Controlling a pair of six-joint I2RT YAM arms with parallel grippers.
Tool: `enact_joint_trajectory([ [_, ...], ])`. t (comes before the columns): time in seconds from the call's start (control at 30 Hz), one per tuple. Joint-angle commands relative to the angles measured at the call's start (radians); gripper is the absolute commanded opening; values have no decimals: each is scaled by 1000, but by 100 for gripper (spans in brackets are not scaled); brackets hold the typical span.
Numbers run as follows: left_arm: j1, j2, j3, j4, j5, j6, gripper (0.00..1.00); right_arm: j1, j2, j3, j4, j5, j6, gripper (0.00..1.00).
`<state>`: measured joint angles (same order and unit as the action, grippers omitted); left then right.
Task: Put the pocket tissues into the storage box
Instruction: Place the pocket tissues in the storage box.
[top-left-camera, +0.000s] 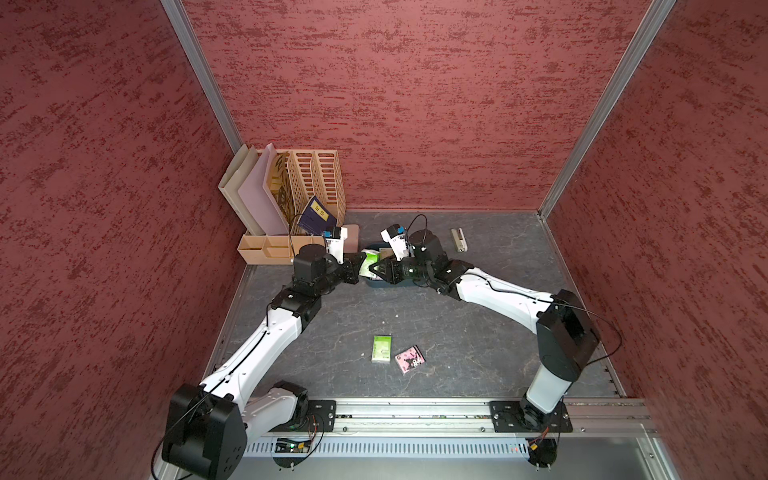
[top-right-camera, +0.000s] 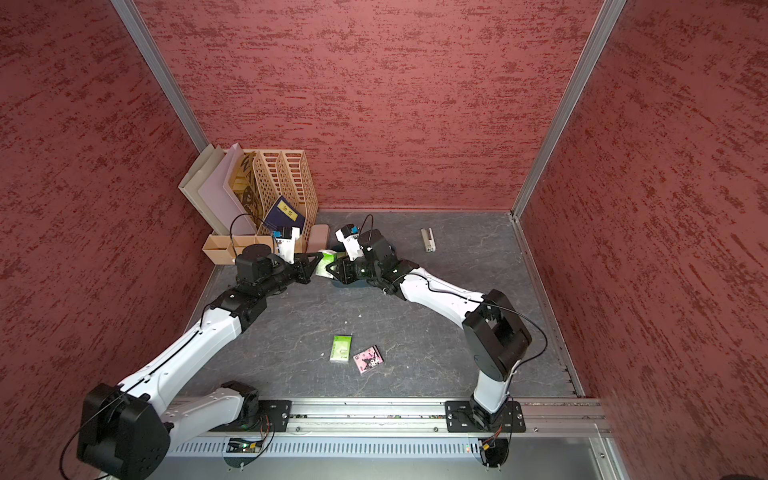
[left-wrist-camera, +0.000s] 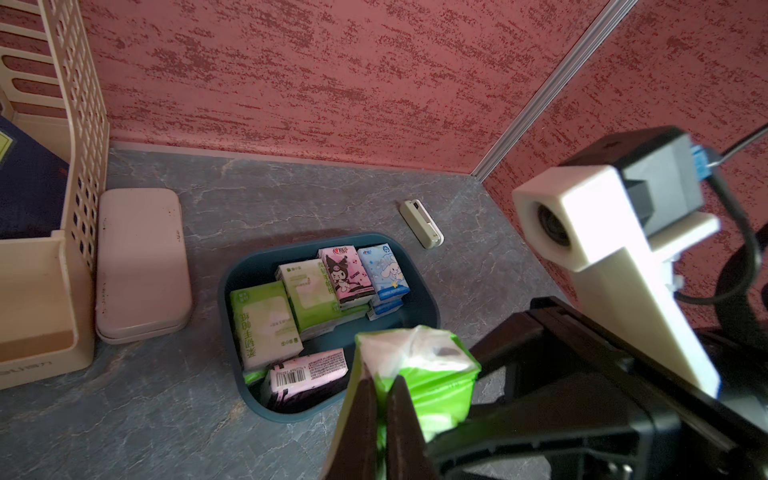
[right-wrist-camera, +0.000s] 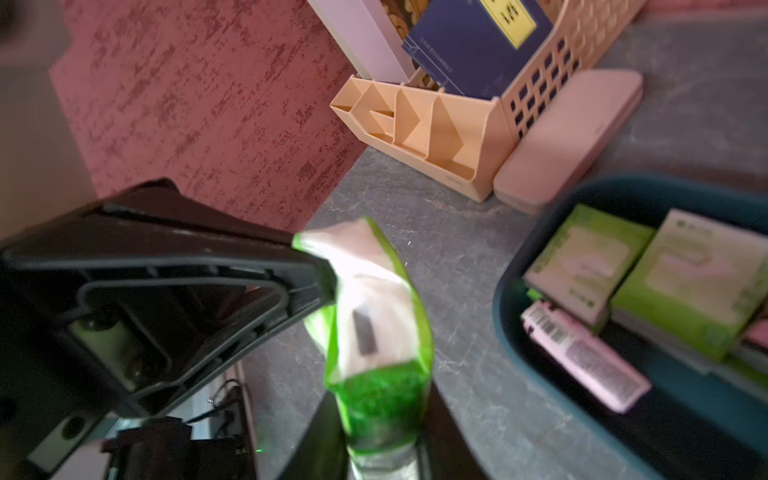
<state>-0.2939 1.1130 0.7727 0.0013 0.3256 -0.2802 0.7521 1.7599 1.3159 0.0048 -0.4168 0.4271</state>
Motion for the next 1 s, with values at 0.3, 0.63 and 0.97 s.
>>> enact_joint_trajectory([
  [0.3, 25, -8, -2, -21, -96, -80, 100, -2, -35, 69, -248, 114, -230, 0],
  [0.63, 64, -2, 27, -74, -109, -58, 100, -86, 21, 248, -723, 365, -655, 0],
  [0.97, 67, -8, 25, -115, -135, -24, 100, -83, 162, 365, -750, 442, -930, 0],
])
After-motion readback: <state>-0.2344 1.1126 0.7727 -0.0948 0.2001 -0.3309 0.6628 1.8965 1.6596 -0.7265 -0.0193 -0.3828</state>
